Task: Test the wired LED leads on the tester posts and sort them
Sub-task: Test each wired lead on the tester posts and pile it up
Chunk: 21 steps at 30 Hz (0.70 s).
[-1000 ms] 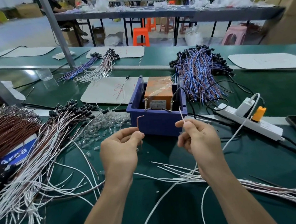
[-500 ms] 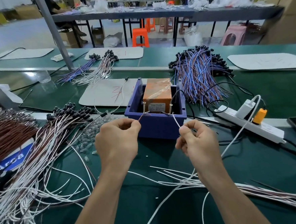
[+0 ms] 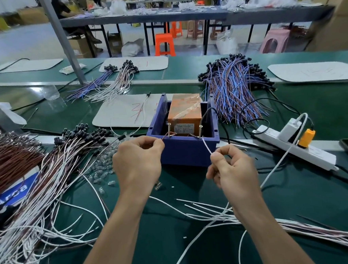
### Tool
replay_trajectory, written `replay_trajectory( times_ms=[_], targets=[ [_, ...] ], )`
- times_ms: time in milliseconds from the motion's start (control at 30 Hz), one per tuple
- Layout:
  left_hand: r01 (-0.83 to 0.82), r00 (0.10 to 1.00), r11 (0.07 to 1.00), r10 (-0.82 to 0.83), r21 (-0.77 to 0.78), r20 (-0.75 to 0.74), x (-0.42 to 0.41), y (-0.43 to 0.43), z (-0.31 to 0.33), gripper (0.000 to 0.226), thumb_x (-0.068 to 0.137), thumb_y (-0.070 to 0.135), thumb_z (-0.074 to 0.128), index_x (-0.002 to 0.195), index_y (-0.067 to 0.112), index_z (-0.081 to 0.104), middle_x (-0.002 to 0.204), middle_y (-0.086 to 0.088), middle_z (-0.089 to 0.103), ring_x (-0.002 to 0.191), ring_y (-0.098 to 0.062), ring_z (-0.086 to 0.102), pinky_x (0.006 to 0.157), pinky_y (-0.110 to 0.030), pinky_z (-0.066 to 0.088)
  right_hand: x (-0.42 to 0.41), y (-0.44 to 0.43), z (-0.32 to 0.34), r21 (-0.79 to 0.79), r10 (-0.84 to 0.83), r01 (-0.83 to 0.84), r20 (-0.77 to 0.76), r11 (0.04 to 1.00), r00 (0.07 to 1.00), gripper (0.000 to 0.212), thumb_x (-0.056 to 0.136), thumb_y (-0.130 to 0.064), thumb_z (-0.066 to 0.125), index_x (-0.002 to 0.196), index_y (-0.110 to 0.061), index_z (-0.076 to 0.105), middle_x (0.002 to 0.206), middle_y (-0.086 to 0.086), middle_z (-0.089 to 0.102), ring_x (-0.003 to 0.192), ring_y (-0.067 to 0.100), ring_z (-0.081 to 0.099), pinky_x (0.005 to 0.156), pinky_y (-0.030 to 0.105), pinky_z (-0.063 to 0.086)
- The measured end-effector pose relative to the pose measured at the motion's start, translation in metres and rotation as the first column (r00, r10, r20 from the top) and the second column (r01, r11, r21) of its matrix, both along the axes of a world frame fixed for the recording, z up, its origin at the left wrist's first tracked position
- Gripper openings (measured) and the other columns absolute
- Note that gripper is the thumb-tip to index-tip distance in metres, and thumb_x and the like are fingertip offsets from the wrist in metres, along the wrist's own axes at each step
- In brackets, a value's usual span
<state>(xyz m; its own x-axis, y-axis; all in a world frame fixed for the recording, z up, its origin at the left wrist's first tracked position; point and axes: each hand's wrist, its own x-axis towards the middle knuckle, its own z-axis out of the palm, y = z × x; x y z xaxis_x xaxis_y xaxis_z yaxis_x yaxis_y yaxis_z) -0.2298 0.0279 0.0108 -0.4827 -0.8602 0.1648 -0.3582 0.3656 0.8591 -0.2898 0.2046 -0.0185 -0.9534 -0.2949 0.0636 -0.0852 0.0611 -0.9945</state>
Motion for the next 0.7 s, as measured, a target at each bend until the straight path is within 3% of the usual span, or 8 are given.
replay_trajectory(
  times_ms=[100,333,500,700],
  targets=[
    [0.002,1.000,1.000,-0.002,-0.001,-0.006,-0.001,0.000,0.001,0.024,0.080,0.040,0.077,0.058,0.039,0.069,0.056,0.031,0.063,0.061,0.013,0.060,0.052,-0.014,0.039,0.000,0.000,0.000,0.000,0.003,-0.003,0.001,1.000,1.000,0.023,0.096,-0.026,0.056,0.075,-0.035,0.061,0.061,0.009,0.069,0.042,0.012,0.040,0.048,0.030,0.034],
    [0.017,1.000,1.000,-0.017,0.001,-0.018,-0.002,-0.002,0.000,0.019,0.080,0.038,0.077,0.061,0.038,0.072,0.056,0.029,0.064,0.058,0.010,0.061,0.044,-0.007,0.036,-0.003,0.001,-0.001,0.080,-0.056,0.061,-0.056,0.995,0.997,0.019,0.095,-0.026,0.057,0.078,-0.032,0.062,0.059,0.005,0.069,0.041,0.014,0.041,0.048,0.031,0.036],
    [0.011,0.999,1.000,-0.011,0.004,-0.031,-0.003,-0.003,0.000,0.018,0.078,0.036,0.077,0.061,0.039,0.072,0.058,0.030,0.065,0.063,0.011,0.061,0.053,-0.014,0.039,-0.006,-0.001,0.004,0.165,-0.121,0.145,-0.146,0.976,0.982,0.020,0.094,-0.023,0.061,0.073,-0.022,0.060,0.053,0.001,0.066,0.040,0.010,0.046,0.048,0.028,0.039],
    [0.007,1.000,1.000,-0.007,-0.011,-0.028,-0.002,-0.001,0.002,0.021,0.079,0.036,0.078,0.059,0.039,0.071,0.058,0.033,0.063,0.063,0.015,0.060,0.046,-0.005,0.038,-0.011,-0.007,0.010,0.183,-0.167,0.202,-0.190,0.962,0.968,0.019,0.089,-0.025,0.061,0.070,-0.022,0.059,0.050,0.006,0.062,0.044,0.020,0.047,0.050,0.040,0.047]
  ],
)
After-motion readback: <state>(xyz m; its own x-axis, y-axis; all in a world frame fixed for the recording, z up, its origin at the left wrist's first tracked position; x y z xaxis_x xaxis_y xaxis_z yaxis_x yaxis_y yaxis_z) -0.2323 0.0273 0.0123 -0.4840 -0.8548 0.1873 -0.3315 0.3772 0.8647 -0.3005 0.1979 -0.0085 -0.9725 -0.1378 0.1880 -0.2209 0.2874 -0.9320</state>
